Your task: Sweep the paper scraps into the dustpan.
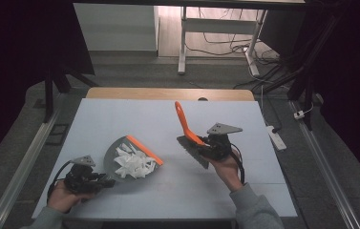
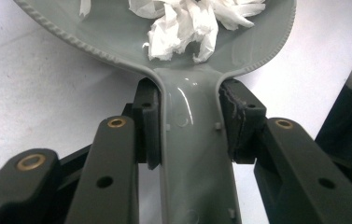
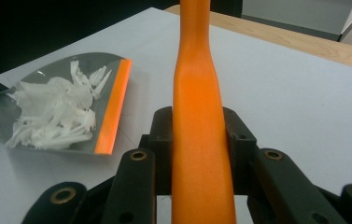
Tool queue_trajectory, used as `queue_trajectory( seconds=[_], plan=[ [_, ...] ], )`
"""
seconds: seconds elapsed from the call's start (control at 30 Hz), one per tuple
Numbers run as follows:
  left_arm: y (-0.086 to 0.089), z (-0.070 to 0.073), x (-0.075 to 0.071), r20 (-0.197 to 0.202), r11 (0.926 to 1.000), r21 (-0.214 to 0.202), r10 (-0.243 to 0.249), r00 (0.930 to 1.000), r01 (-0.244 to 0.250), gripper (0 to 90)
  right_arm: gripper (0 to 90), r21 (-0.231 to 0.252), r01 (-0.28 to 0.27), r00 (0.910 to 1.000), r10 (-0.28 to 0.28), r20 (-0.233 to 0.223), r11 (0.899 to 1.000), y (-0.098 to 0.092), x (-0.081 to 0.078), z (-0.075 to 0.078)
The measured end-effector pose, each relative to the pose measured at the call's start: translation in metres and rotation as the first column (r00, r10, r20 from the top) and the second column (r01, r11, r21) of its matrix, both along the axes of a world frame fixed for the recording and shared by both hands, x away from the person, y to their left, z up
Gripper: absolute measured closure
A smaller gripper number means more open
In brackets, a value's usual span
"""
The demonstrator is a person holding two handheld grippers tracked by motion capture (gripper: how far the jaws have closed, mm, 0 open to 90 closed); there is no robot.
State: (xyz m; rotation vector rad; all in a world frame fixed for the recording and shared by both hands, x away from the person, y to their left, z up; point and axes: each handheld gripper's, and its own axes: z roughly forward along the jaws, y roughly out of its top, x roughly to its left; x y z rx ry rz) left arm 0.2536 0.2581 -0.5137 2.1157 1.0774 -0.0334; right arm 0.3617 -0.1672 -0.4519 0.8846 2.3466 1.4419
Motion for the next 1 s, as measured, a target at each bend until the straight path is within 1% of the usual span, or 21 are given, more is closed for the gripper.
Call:
queue_trajectory(
  seconds=[0.1,0.3,0.43,0.53,0.67,0.77,0.93,1.0],
  plan=[
    [0.000,0.002,-0.001,0.015,0.9998,-0.012,0.017,0.9997,-0.017,61.3,69.8,0.000,-0.003,1.0000,0.003,0.006,1.000,-0.005,-0.002,0.001],
    [0.001,0.006,-0.002,0.033,0.9982,-0.035,0.050,0.9982,-0.049,61.3,69.8,0.001,0.009,0.9999,-0.009,0.006,1.000,-0.017,-0.005,0.002],
    [0.002,0.006,-0.003,0.035,0.9951,-0.071,0.072,0.9968,-0.069,61.3,69.8,0.007,0.010,0.9999,-0.010,0.011,1.000,-0.025,-0.007,0.003],
    [0.002,0.007,-0.003,0.041,0.9937,-0.072,0.089,0.9952,-0.086,61.3,69.8,0.010,0.013,0.9998,-0.014,0.017,1.000,-0.031,-0.009,0.005],
    [0.003,0.009,-0.004,0.045,0.9907,-0.085,0.110,0.9929,-0.106,61.3,69.8,0.015,0.014,0.9998,-0.015,0.017,1.000,-0.038,-0.012,0.005],
    [0.003,0.011,-0.005,0.052,0.9867,-0.095,0.137,0.9891,-0.132,61.3,69.8,0.013,0.013,0.9998,-0.014,0.015,1.000,-0.043,-0.014,0.005],
    [0.002,0.013,-0.007,0.073,0.9789,-0.103,0.184,0.9802,-0.176,61.3,69.8,0.022,0.010,0.9999,-0.010,0.007,1.000,-0.050,-0.018,0.005],
    [0.002,0.013,-0.008,0.084,0.9718,-0.122,0.213,0.9735,-0.202,61.3,69.8,0.025,0.008,0.9999,-0.009,0.009,1.000,-0.052,-0.019,0.005]
  ],
)
